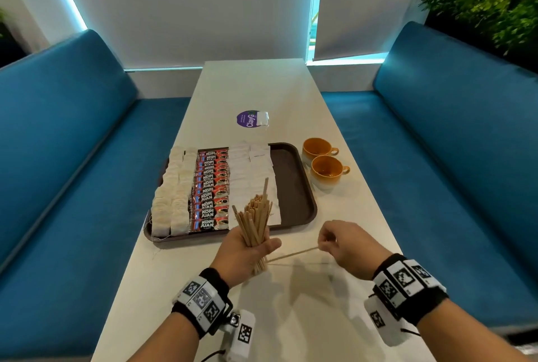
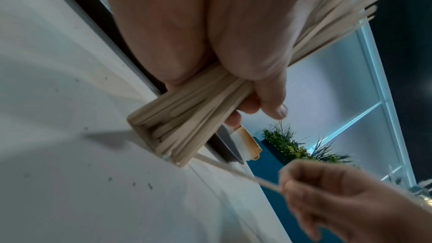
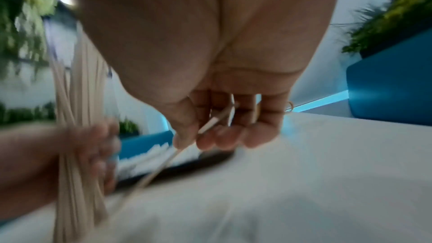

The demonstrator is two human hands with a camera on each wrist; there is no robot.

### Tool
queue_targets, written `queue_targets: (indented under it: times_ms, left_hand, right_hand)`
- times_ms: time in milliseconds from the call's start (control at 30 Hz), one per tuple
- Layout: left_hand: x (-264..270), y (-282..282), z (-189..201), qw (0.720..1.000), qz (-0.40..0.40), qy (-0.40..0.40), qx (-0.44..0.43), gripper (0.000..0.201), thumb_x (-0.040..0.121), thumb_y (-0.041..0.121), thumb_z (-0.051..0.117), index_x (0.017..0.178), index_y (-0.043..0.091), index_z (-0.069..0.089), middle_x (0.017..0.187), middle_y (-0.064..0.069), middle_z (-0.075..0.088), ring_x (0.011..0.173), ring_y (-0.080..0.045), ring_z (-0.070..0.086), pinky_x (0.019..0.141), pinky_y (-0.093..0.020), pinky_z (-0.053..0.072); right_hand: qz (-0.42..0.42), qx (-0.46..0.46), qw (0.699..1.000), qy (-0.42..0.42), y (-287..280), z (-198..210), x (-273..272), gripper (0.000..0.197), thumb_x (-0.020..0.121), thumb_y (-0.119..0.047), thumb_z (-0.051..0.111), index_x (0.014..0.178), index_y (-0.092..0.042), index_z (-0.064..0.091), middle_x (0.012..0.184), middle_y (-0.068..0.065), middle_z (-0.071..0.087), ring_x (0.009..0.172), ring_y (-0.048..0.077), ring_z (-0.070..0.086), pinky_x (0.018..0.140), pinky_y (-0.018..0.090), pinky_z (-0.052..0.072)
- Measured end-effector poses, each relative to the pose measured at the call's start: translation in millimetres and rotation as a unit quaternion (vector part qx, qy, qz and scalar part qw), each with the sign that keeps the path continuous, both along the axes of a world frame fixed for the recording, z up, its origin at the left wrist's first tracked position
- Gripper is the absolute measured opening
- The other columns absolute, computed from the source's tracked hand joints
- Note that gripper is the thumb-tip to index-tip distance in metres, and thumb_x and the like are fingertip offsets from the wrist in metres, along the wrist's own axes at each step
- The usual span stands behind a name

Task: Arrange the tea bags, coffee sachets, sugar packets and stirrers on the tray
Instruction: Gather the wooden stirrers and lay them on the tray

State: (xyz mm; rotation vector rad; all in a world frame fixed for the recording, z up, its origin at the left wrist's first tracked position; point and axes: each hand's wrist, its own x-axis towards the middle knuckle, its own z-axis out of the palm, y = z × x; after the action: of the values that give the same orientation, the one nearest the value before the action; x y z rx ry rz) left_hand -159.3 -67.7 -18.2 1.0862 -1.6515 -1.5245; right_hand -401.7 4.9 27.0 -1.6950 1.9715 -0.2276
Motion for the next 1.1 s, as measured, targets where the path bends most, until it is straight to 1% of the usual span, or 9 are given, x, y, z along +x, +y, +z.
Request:
queue_targets:
  times_ms: [100,133,167,200,400,633,767,933,1100]
  left_hand:
    - [-1,-1,3,1.0,-0.009,0.0,-0.004,0.037,0.079,0.017,0.086,0.082,-0.007,0.057,0.067,-0.005,0.056,0.064,-0.019,0.051,0.066,-0.029,0.047]
    - [-2,0,5,1.0,-0.008,0.001,-0.012,0.038,0.077,0.015,0.087,0.088,-0.009,0.059,0.074,0.013,0.041,0.066,-0.025,0.052,0.069,-0.035,0.048]
    - [-3,0,5,1.0,-0.006,0.003,-0.013,0.039,0.075,0.011,0.087,0.094,-0.011,0.061,0.107,-0.018,0.054,0.073,-0.028,0.057,0.073,-0.039,0.048]
    - [-4,1,5,1.0,-0.008,0.004,-0.011,0.038,0.073,0.007,0.088,0.098,-0.009,0.064,0.083,-0.012,0.068,0.078,-0.025,0.061,0.074,-0.038,0.049]
    - [-11,2,3,0.999,0.003,-0.05,-0.011,0.034,0.076,0.007,0.087,0.061,0.02,0.059,0.058,0.01,0.058,0.055,-0.006,0.051,0.059,-0.019,0.044]
    - [-10,2,-1,0.999,0.021,-0.022,-0.026,0.023,0.085,0.023,0.08,0.073,0.013,0.063,0.063,0.004,0.059,0.059,-0.01,0.05,0.061,-0.022,0.044]
    - [-18,4,2,1.0,0.004,-0.014,-0.017,0.025,0.079,0.037,0.081,0.074,0.015,0.068,0.066,0.001,0.066,0.061,-0.012,0.057,0.063,-0.027,0.048]
    - [-25,8,6,1.0,-0.009,0.022,-0.011,0.047,0.073,0.041,0.085,0.08,-0.001,0.063,0.075,-0.023,0.063,0.068,-0.018,0.054,0.066,-0.038,0.049]
    - [-23,5,10,1.0,0.001,0.024,-0.018,0.018,0.076,0.009,0.083,0.087,0.015,0.07,0.075,0.003,0.073,0.073,-0.008,0.065,0.062,-0.024,0.051]
  right_hand:
    - [-0.016,-0.055,0.995,-0.082,-3,34,9,0.004,0.095,-0.023,0.071,0.097,-0.027,0.073,0.092,-0.013,0.068,0.085,0.004,0.064,0.074,0.015,0.052]
    - [-0.009,-0.074,0.992,-0.099,-4,45,15,0.006,0.093,-0.022,0.074,0.096,-0.028,0.074,0.091,-0.014,0.069,0.084,0.003,0.065,0.072,0.014,0.053]
    - [0.002,-0.094,0.989,-0.113,-5,54,21,0.008,0.092,-0.021,0.075,0.095,-0.028,0.075,0.09,-0.015,0.069,0.083,0.002,0.066,0.072,0.014,0.054]
    - [0.017,-0.109,0.986,-0.123,-6,62,29,0.009,0.091,-0.02,0.076,0.095,-0.029,0.076,0.09,-0.016,0.069,0.082,0.001,0.066,0.072,0.013,0.054]
    - [0.053,-0.163,0.972,-0.16,-17,78,68,0.016,0.089,-0.02,0.079,0.103,-0.025,0.073,0.085,-0.012,0.07,0.078,0.004,0.067,0.073,0.019,0.057]
    - [0.027,-0.21,0.951,-0.224,-20,76,72,0.069,0.079,-0.019,0.087,0.13,-0.044,0.047,0.108,-0.013,0.061,0.097,0.009,0.064,0.085,0.03,0.061]
    - [0.089,-0.257,0.922,-0.277,-21,81,74,0.065,0.087,-0.017,0.072,0.138,-0.047,0.045,0.138,-0.023,0.047,0.13,0.002,0.047,0.107,0.03,0.046]
    - [0.118,-0.254,0.934,-0.221,-33,82,84,0.038,0.108,-0.042,0.041,0.137,-0.03,0.061,0.136,-0.017,0.057,0.129,-0.004,0.048,0.11,0.026,0.042]
    - [0.149,-0.195,0.963,-0.113,-39,67,90,0.038,0.111,-0.029,0.037,0.138,-0.022,0.063,0.141,-0.008,0.055,0.13,-0.001,0.044,0.109,0.013,0.034]
